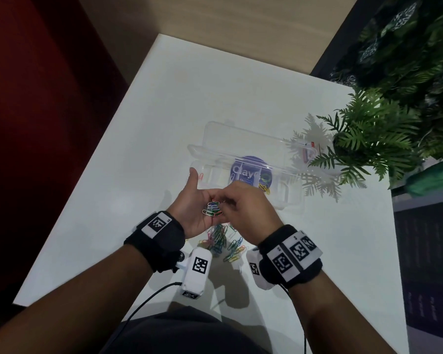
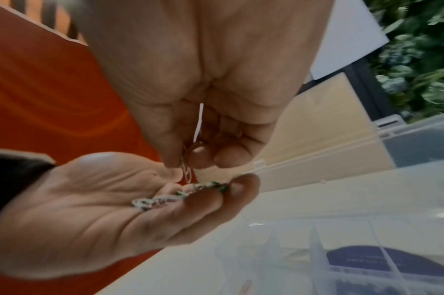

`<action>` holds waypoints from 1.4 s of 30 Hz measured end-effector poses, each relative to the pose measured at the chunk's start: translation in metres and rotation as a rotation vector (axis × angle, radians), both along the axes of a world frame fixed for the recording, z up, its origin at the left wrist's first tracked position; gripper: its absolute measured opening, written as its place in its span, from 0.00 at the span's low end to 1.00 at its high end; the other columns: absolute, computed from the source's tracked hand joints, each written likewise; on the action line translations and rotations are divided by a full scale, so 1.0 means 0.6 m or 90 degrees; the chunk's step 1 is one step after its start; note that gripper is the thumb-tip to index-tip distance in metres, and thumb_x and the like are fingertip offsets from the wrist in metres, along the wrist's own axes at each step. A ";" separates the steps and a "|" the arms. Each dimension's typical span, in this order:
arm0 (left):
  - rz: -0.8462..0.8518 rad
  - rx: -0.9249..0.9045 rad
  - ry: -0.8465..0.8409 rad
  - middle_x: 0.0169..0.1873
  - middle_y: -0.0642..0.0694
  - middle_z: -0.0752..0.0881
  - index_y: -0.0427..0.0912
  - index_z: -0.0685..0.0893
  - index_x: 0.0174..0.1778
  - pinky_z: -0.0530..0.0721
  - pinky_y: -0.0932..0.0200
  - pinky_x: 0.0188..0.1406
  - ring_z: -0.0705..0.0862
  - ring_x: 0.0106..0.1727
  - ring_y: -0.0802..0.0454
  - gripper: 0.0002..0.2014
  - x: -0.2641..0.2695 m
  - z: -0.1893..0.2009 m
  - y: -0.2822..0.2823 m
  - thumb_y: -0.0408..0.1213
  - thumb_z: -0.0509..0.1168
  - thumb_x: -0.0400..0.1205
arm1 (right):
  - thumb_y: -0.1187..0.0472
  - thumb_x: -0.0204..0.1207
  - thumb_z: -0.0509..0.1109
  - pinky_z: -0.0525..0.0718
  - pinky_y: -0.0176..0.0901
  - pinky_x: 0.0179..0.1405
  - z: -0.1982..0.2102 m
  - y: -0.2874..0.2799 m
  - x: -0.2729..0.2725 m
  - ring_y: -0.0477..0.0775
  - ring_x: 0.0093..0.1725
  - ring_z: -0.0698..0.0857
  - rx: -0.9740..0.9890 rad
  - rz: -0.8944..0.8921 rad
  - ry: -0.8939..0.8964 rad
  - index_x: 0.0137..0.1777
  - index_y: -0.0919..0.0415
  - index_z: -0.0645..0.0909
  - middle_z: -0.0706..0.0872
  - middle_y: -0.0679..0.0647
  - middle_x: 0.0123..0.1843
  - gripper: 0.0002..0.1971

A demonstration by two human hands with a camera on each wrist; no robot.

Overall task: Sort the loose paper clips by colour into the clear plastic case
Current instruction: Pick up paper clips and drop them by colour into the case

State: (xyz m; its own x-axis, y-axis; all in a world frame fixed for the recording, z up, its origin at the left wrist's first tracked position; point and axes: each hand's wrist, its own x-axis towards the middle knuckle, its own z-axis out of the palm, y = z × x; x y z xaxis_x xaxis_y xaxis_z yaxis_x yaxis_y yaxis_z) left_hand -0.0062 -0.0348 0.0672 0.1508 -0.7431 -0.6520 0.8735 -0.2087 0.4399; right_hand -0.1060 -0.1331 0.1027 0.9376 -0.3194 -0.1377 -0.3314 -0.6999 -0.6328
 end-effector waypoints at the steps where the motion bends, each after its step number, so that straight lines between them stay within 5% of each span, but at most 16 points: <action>1: 0.004 0.005 0.001 0.43 0.36 0.85 0.27 0.82 0.60 0.88 0.54 0.44 0.87 0.39 0.46 0.52 0.000 0.000 0.000 0.73 0.34 0.77 | 0.66 0.75 0.66 0.78 0.48 0.44 0.000 0.004 0.003 0.54 0.43 0.81 -0.027 0.025 0.010 0.47 0.60 0.85 0.81 0.55 0.43 0.06; 5: 0.016 0.023 0.009 0.46 0.35 0.79 0.26 0.75 0.70 0.79 0.54 0.45 0.80 0.38 0.46 0.55 0.003 -0.010 0.002 0.75 0.35 0.75 | 0.65 0.76 0.64 0.80 0.52 0.45 -0.007 0.015 0.013 0.59 0.47 0.81 -0.113 0.095 0.045 0.53 0.59 0.85 0.81 0.57 0.46 0.10; 12: 0.004 0.032 0.006 0.51 0.34 0.80 0.28 0.81 0.62 0.84 0.55 0.45 0.83 0.42 0.46 0.51 -0.002 -0.017 0.011 0.73 0.35 0.77 | 0.70 0.72 0.67 0.77 0.51 0.35 -0.035 0.028 0.011 0.65 0.37 0.81 -0.156 0.130 0.010 0.43 0.64 0.84 0.80 0.61 0.38 0.04; 19: -0.003 0.029 0.000 0.47 0.35 0.87 0.29 0.87 0.52 0.87 0.50 0.53 0.88 0.45 0.45 0.49 0.000 -0.010 0.009 0.72 0.36 0.78 | 0.63 0.76 0.69 0.79 0.43 0.43 -0.026 0.013 0.006 0.51 0.41 0.81 0.102 -0.075 -0.025 0.41 0.58 0.82 0.82 0.53 0.41 0.03; 23: 0.004 0.035 -0.009 0.56 0.28 0.85 0.24 0.80 0.62 0.87 0.45 0.56 0.89 0.52 0.38 0.50 0.005 -0.010 0.007 0.71 0.39 0.79 | 0.67 0.75 0.70 0.79 0.44 0.33 -0.023 -0.011 0.005 0.51 0.30 0.78 0.374 -0.251 -0.059 0.37 0.58 0.80 0.81 0.52 0.31 0.07; 27: 0.000 0.043 -0.006 0.50 0.27 0.87 0.26 0.83 0.57 0.89 0.47 0.50 0.88 0.53 0.32 0.49 0.011 -0.013 0.008 0.72 0.39 0.78 | 0.74 0.76 0.67 0.79 0.43 0.27 -0.021 -0.027 0.003 0.57 0.28 0.79 0.531 -0.302 -0.100 0.37 0.63 0.79 0.78 0.61 0.29 0.09; 30: 0.000 0.050 -0.014 0.52 0.27 0.87 0.28 0.84 0.57 0.85 0.44 0.58 0.86 0.56 0.31 0.48 0.015 -0.018 0.011 0.72 0.39 0.79 | 0.76 0.75 0.66 0.78 0.36 0.23 -0.024 -0.036 0.005 0.48 0.23 0.81 0.593 -0.328 -0.113 0.40 0.64 0.79 0.78 0.60 0.30 0.08; 34: 0.030 0.056 0.008 0.57 0.24 0.84 0.26 0.82 0.59 0.82 0.41 0.63 0.82 0.64 0.28 0.48 0.023 -0.024 0.024 0.71 0.41 0.79 | 0.74 0.75 0.68 0.78 0.36 0.28 -0.039 -0.055 0.016 0.47 0.26 0.80 0.548 -0.360 -0.083 0.44 0.63 0.82 0.85 0.59 0.35 0.06; 38: 0.066 0.065 0.019 0.53 0.25 0.85 0.24 0.80 0.60 0.89 0.45 0.50 0.87 0.53 0.30 0.46 0.031 -0.022 0.037 0.69 0.41 0.81 | 0.72 0.74 0.70 0.78 0.37 0.28 -0.066 -0.078 0.043 0.48 0.26 0.80 0.406 -0.433 -0.029 0.38 0.61 0.82 0.84 0.55 0.32 0.07; 42: 0.082 0.068 0.024 0.53 0.25 0.85 0.24 0.79 0.61 0.90 0.47 0.45 0.88 0.51 0.30 0.45 0.036 -0.021 0.044 0.68 0.42 0.81 | 0.69 0.74 0.69 0.85 0.47 0.41 -0.099 -0.096 0.078 0.51 0.29 0.81 0.268 -0.439 0.058 0.36 0.59 0.83 0.83 0.53 0.28 0.07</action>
